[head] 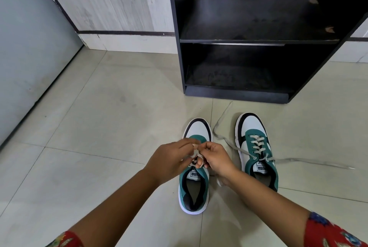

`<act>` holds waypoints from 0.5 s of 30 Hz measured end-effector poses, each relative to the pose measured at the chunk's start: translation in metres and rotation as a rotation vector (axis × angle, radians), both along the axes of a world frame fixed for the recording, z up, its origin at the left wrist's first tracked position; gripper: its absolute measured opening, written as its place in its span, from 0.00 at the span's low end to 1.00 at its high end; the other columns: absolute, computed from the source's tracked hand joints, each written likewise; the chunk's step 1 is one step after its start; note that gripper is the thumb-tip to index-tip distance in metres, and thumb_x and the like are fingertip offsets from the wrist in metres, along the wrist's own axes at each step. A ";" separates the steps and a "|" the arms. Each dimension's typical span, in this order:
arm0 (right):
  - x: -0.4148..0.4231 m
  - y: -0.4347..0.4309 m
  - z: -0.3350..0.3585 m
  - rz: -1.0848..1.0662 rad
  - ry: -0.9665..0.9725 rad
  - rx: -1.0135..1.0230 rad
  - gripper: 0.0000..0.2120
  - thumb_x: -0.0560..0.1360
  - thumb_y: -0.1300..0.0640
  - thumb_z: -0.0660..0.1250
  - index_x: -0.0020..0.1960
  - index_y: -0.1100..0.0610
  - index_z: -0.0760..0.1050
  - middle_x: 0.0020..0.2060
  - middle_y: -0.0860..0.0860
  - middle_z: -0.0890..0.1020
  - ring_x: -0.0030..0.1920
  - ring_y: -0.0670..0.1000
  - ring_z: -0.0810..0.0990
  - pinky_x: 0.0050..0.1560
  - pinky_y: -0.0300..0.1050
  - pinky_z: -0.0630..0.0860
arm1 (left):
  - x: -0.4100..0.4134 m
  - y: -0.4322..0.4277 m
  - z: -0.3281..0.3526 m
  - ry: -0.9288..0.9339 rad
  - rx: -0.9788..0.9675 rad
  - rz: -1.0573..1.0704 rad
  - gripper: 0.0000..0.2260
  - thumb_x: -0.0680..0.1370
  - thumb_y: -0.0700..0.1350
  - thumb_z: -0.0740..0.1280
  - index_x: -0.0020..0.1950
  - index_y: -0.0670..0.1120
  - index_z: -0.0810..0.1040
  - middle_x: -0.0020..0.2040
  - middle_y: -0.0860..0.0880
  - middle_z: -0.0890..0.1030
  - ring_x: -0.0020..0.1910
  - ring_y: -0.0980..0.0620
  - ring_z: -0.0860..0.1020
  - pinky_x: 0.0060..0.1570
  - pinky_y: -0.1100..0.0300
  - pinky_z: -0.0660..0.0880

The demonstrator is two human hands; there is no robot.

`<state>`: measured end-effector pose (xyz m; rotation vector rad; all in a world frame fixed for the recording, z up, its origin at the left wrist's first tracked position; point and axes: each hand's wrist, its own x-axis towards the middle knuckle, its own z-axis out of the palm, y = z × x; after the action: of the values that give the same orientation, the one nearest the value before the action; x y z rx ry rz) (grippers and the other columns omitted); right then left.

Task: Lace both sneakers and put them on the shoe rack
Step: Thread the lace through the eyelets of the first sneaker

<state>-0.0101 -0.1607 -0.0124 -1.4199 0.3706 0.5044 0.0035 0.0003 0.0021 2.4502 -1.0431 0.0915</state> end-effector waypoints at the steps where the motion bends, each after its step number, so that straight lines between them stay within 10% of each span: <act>1: 0.000 0.000 0.000 0.007 0.019 0.004 0.10 0.78 0.63 0.59 0.40 0.59 0.75 0.19 0.50 0.77 0.20 0.46 0.75 0.21 0.33 0.65 | -0.001 0.000 0.000 -0.066 0.039 -0.046 0.03 0.74 0.45 0.63 0.46 0.48 0.73 0.48 0.49 0.84 0.37 0.51 0.81 0.32 0.65 0.73; 5: 0.000 -0.002 0.000 -0.063 0.043 0.089 0.10 0.79 0.61 0.56 0.43 0.58 0.73 0.23 0.52 0.77 0.22 0.47 0.76 0.23 0.37 0.64 | -0.004 -0.004 -0.001 -0.038 0.063 0.025 0.02 0.74 0.43 0.63 0.44 0.46 0.71 0.36 0.45 0.81 0.31 0.47 0.76 0.28 0.61 0.71; 12: -0.007 0.002 0.006 -0.024 -0.053 -0.026 0.12 0.80 0.54 0.56 0.40 0.56 0.72 0.26 0.48 0.77 0.26 0.44 0.74 0.27 0.35 0.69 | 0.000 -0.019 0.021 1.061 -0.361 0.610 0.12 0.72 0.36 0.67 0.34 0.45 0.67 0.28 0.50 0.69 0.24 0.56 0.64 0.25 0.64 0.60; 15: -0.013 -0.005 0.005 -0.090 -0.220 -0.152 0.12 0.78 0.54 0.60 0.37 0.54 0.73 0.38 0.48 0.77 0.41 0.41 0.77 0.45 0.30 0.71 | 0.006 -0.010 0.023 1.357 -0.544 0.716 0.12 0.73 0.35 0.67 0.33 0.43 0.67 0.23 0.51 0.71 0.21 0.57 0.61 0.20 0.67 0.58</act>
<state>-0.0231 -0.1661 -0.0077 -1.5805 0.2984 0.2468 0.0099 -0.0095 0.0250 1.6189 0.4080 -0.8125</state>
